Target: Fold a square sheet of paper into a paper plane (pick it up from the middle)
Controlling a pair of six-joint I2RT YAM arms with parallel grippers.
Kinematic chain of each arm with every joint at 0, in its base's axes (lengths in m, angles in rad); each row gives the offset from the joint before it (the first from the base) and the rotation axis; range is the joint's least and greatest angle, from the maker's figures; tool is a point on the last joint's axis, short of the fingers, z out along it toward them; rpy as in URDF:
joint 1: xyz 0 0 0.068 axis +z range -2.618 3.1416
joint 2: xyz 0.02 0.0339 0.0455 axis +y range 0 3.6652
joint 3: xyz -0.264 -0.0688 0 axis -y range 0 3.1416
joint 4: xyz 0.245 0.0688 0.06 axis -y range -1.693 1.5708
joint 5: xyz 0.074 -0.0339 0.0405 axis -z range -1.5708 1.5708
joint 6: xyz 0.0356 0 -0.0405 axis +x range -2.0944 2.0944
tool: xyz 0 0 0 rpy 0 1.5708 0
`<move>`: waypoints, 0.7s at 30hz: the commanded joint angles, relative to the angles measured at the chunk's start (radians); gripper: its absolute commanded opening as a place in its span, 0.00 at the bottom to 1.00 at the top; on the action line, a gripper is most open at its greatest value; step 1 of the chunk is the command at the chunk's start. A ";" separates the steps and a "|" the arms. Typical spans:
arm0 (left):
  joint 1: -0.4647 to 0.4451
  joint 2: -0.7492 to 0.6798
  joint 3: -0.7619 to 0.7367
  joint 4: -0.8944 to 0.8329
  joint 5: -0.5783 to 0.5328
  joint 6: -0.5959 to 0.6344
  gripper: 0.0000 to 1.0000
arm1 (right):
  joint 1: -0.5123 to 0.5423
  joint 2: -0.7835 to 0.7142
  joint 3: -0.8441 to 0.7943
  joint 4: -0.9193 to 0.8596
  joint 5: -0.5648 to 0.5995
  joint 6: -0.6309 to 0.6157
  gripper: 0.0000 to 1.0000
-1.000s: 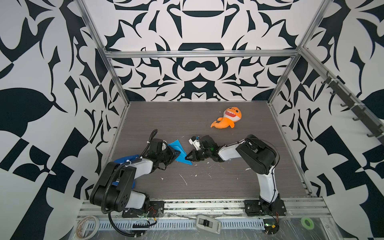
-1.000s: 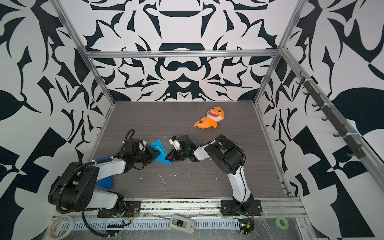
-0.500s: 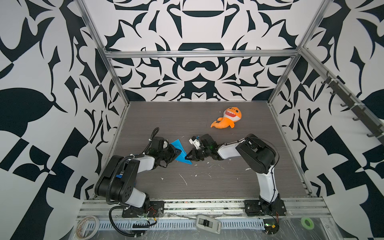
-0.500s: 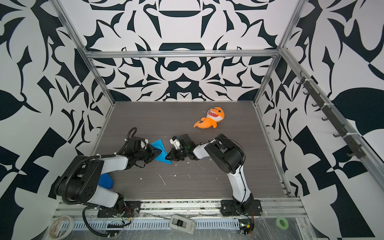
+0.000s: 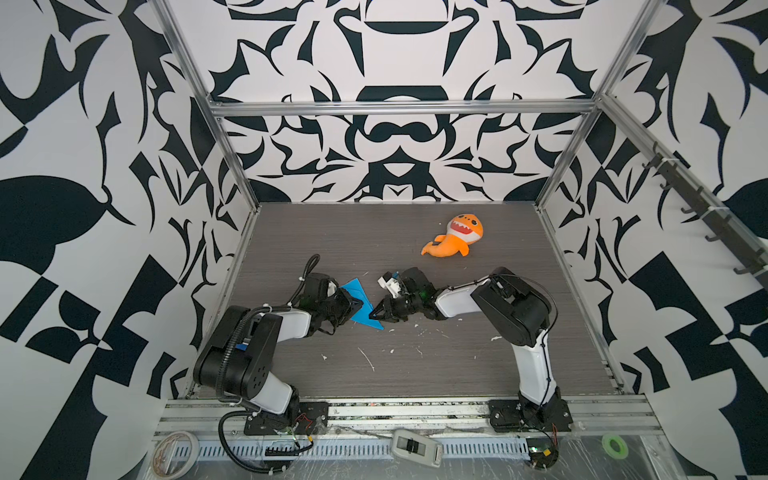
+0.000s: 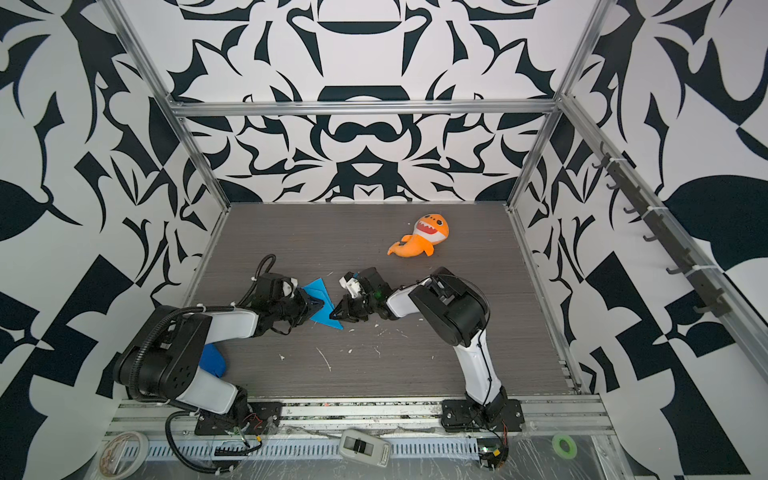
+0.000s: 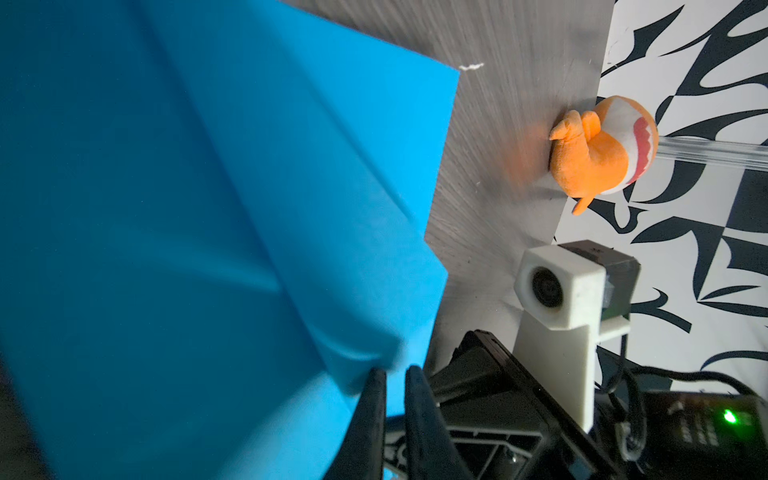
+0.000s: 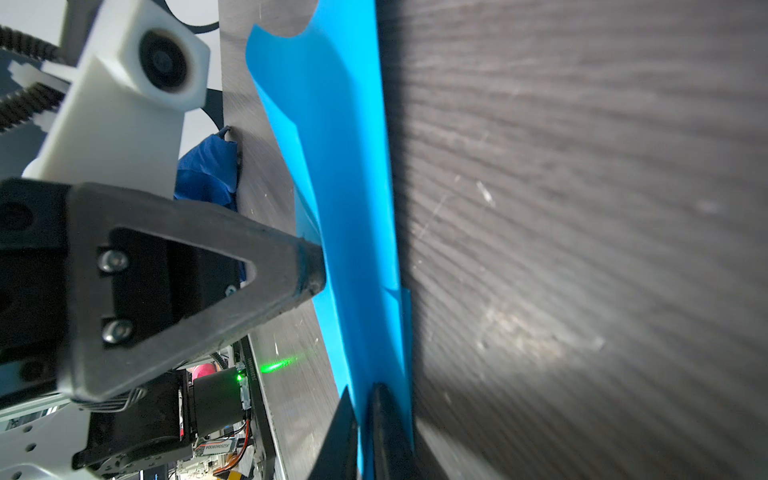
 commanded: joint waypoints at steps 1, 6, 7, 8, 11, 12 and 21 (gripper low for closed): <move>-0.002 0.015 0.027 0.006 0.011 0.014 0.13 | -0.003 0.041 -0.017 -0.114 0.042 -0.014 0.11; -0.002 0.024 0.031 0.002 0.010 0.019 0.13 | -0.005 0.041 -0.019 -0.127 0.046 -0.010 0.09; -0.002 0.027 0.031 0.003 0.011 0.020 0.12 | -0.005 0.041 -0.021 -0.129 0.048 -0.007 0.08; -0.002 0.029 0.032 0.005 0.012 0.021 0.12 | -0.007 0.039 -0.022 -0.130 0.050 -0.007 0.08; -0.002 0.032 0.034 0.004 0.011 0.021 0.13 | -0.009 0.043 -0.019 -0.142 0.051 -0.004 0.08; -0.002 0.034 0.033 0.004 0.011 0.020 0.13 | -0.009 0.045 -0.019 -0.145 0.053 -0.001 0.08; -0.002 0.048 0.042 0.007 0.016 0.029 0.13 | -0.011 0.050 -0.019 -0.166 0.068 0.009 0.06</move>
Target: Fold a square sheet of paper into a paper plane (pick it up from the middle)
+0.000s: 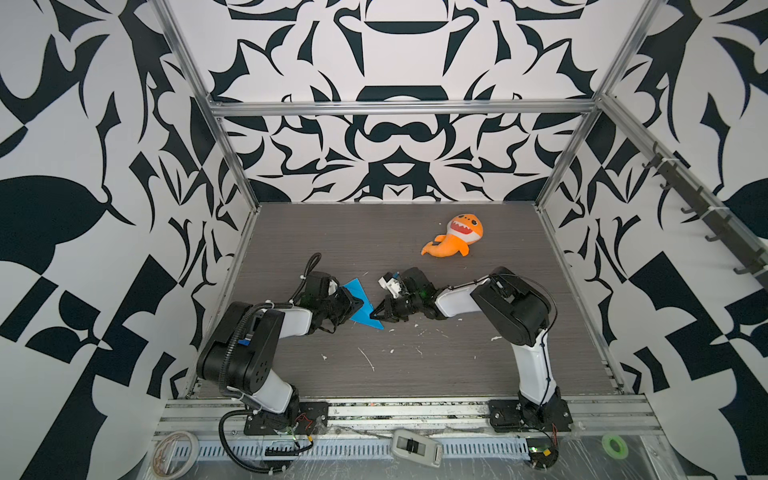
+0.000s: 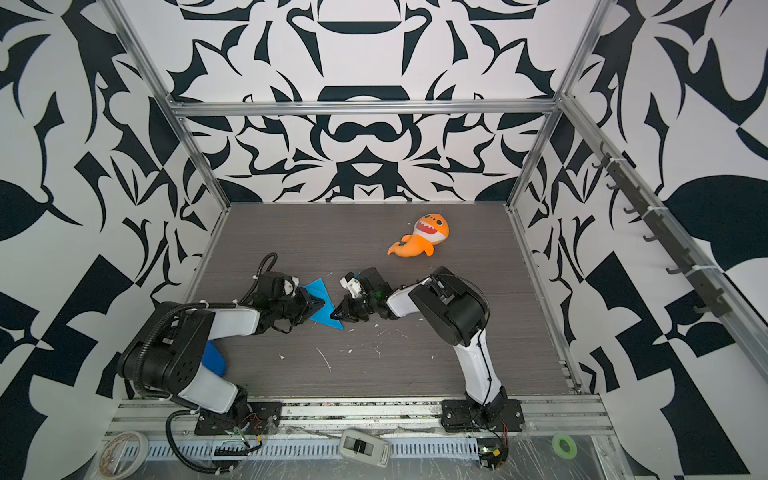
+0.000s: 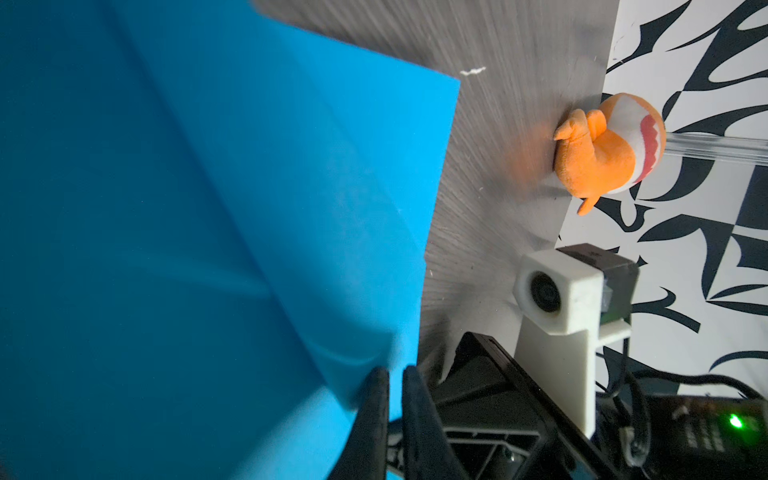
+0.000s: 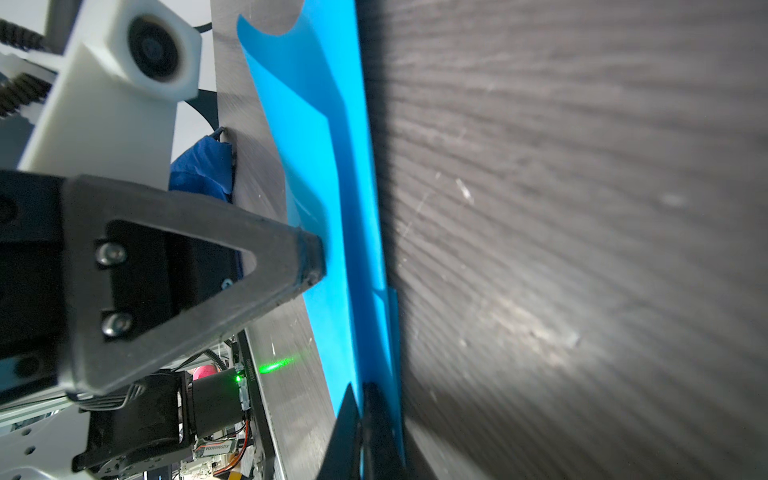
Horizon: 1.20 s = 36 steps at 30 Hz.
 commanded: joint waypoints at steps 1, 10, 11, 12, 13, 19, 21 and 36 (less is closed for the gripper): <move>-0.002 0.022 0.024 0.007 0.014 0.016 0.13 | -0.006 0.046 -0.021 -0.154 0.068 0.004 0.05; -0.002 0.053 0.039 0.019 0.031 0.024 0.13 | -0.006 0.046 -0.019 -0.156 0.060 -0.010 0.12; -0.001 0.056 0.039 0.020 0.030 0.024 0.13 | -0.006 0.047 -0.018 -0.158 0.058 -0.012 0.13; -0.002 0.058 0.039 0.022 0.034 0.024 0.13 | -0.006 0.048 -0.016 -0.162 0.060 -0.016 0.14; -0.002 0.060 0.039 0.024 0.032 0.024 0.13 | -0.005 0.048 -0.017 -0.167 0.060 -0.019 0.14; -0.002 0.071 0.041 0.034 0.043 0.026 0.13 | -0.005 0.050 -0.012 -0.189 0.067 -0.036 0.15; -0.002 0.074 0.042 0.041 0.048 0.028 0.13 | -0.005 0.052 -0.012 -0.190 0.067 -0.040 0.15; -0.001 0.033 0.058 0.013 0.060 0.049 0.13 | -0.007 0.057 -0.011 -0.218 0.087 -0.047 0.06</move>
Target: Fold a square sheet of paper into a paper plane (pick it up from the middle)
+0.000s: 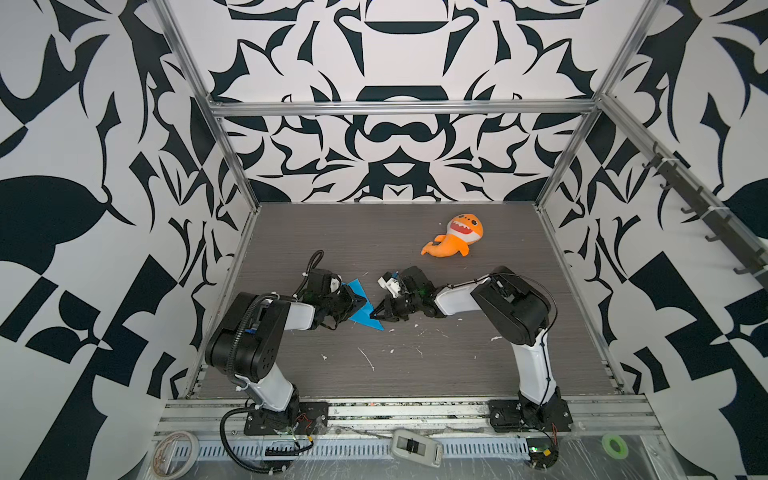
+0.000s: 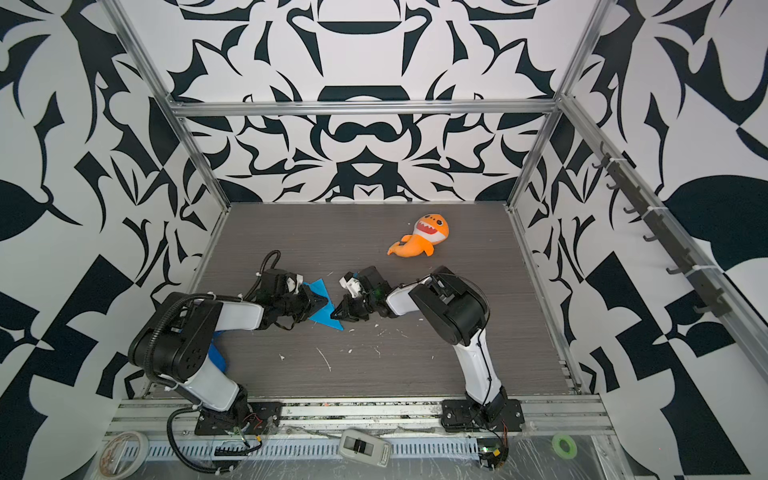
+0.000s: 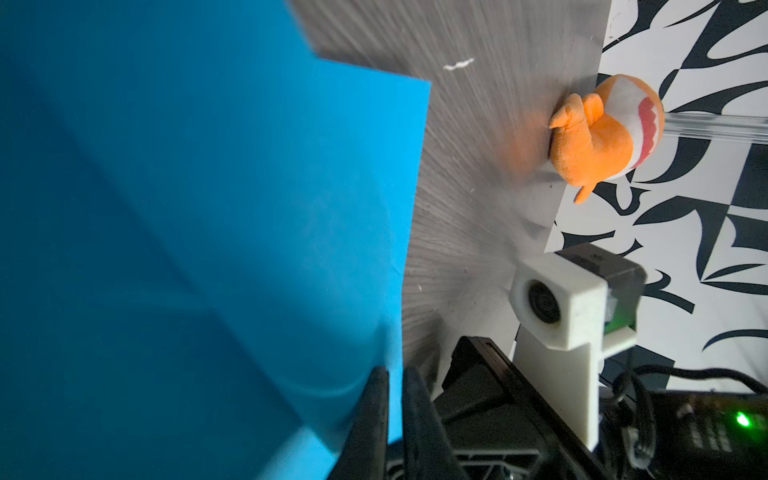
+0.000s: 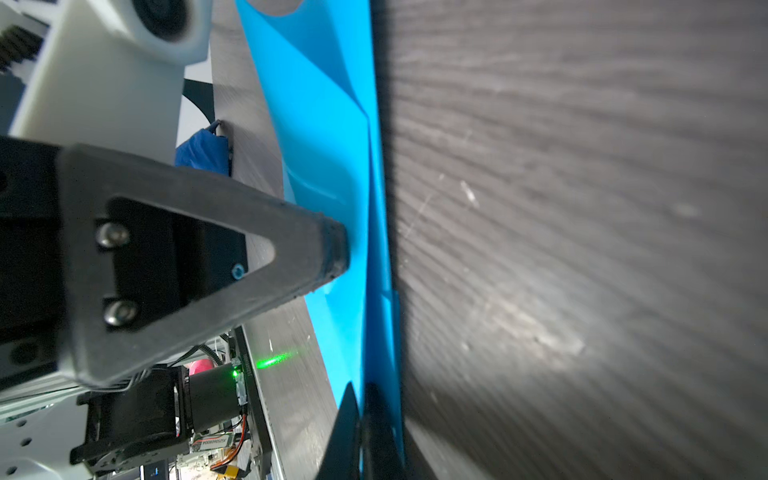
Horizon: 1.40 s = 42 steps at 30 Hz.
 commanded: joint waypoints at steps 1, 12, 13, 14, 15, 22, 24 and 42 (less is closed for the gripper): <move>-0.001 -0.056 0.017 -0.036 0.000 0.021 0.13 | -0.005 0.053 -0.032 -0.171 0.095 -0.013 0.06; -0.002 -0.195 -0.026 -0.165 -0.066 0.069 0.14 | -0.005 0.060 -0.028 -0.181 0.096 -0.020 0.06; -0.002 -0.188 -0.026 -0.162 -0.063 0.067 0.14 | -0.005 0.060 -0.026 -0.184 0.097 -0.020 0.06; -0.001 -0.179 -0.026 -0.158 -0.059 0.065 0.14 | -0.005 0.060 -0.027 -0.187 0.098 -0.021 0.06; -0.002 -0.170 -0.027 -0.151 -0.057 0.063 0.14 | -0.005 0.060 -0.026 -0.188 0.100 -0.021 0.06; -0.004 -0.096 -0.030 -0.099 -0.046 0.048 0.12 | -0.005 0.061 -0.022 -0.194 0.103 -0.024 0.06; -0.004 -0.076 -0.028 -0.085 -0.042 0.045 0.12 | -0.004 0.061 -0.020 -0.198 0.104 -0.025 0.06; -0.004 -0.001 -0.023 -0.066 -0.048 0.046 0.11 | -0.005 0.062 -0.001 -0.230 0.104 -0.037 0.07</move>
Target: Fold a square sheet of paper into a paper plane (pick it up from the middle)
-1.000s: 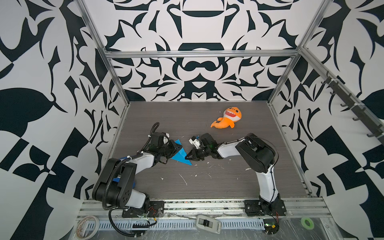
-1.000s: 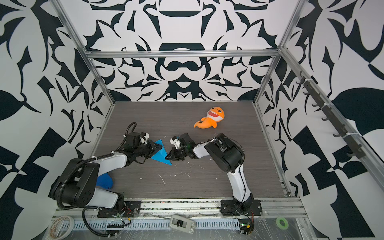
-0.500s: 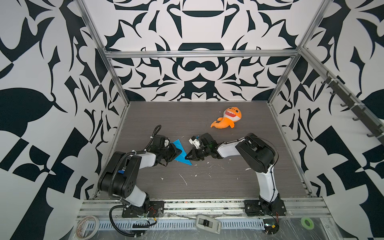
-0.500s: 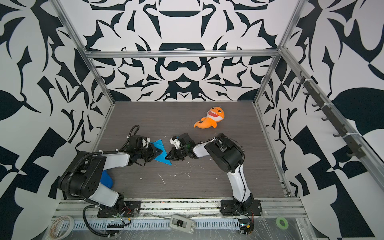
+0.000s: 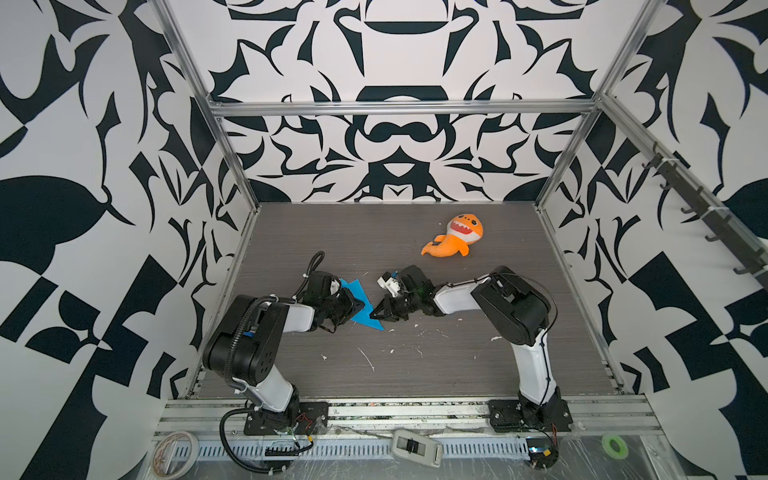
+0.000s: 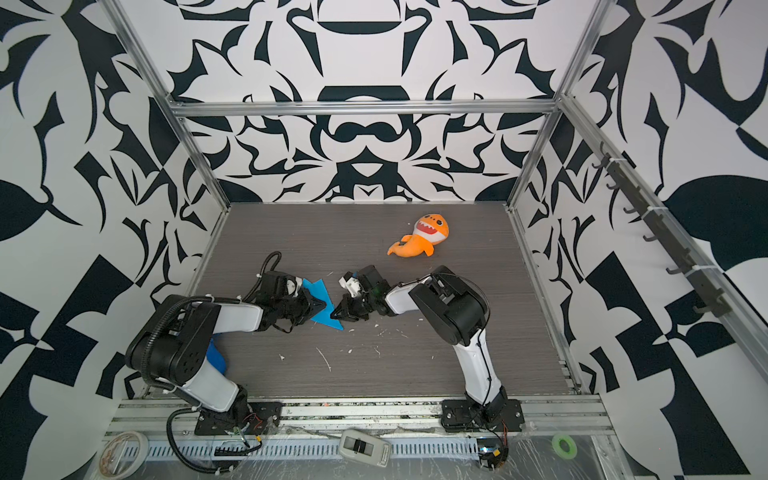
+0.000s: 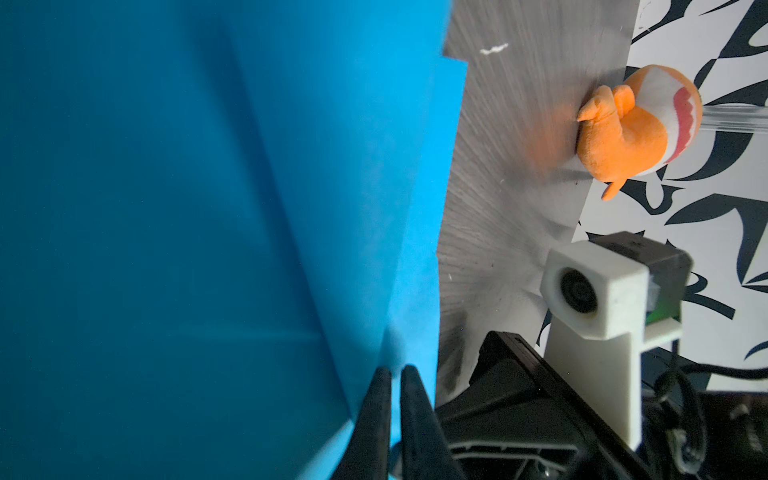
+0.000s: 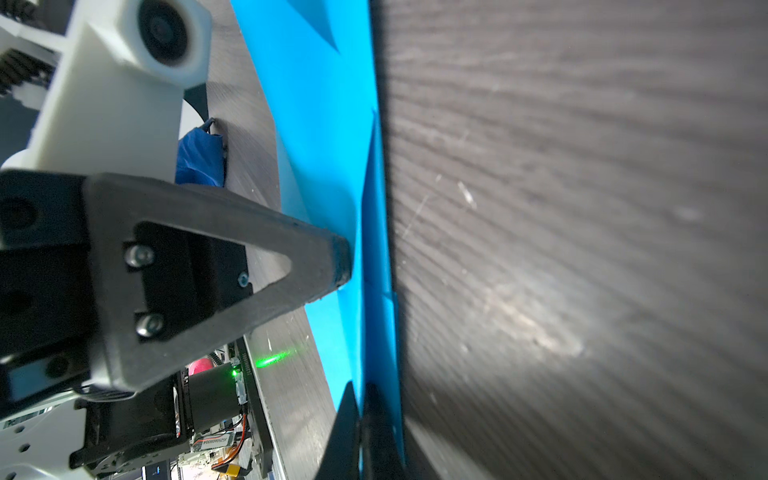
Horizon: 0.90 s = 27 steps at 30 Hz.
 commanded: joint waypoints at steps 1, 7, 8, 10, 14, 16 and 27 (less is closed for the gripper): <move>-0.002 0.014 -0.017 -0.012 -0.011 0.001 0.11 | -0.003 0.057 -0.023 -0.175 0.107 -0.027 0.08; -0.002 0.008 -0.040 -0.023 -0.038 -0.006 0.11 | -0.002 0.048 -0.016 -0.183 0.105 -0.032 0.10; -0.002 0.007 -0.041 -0.024 -0.042 -0.008 0.11 | -0.003 0.046 -0.015 -0.184 0.104 -0.033 0.11; -0.002 0.012 -0.039 -0.025 -0.043 -0.010 0.11 | -0.004 0.038 -0.016 -0.185 0.104 -0.033 0.12; -0.002 0.020 -0.041 -0.021 -0.046 -0.010 0.11 | -0.009 -0.013 -0.017 -0.172 0.104 -0.032 0.15; -0.001 0.026 -0.039 -0.021 -0.045 -0.009 0.10 | -0.014 -0.057 -0.023 -0.163 0.107 -0.036 0.20; -0.002 0.033 -0.045 -0.010 -0.047 -0.008 0.10 | -0.016 -0.230 -0.096 -0.108 0.147 0.006 0.32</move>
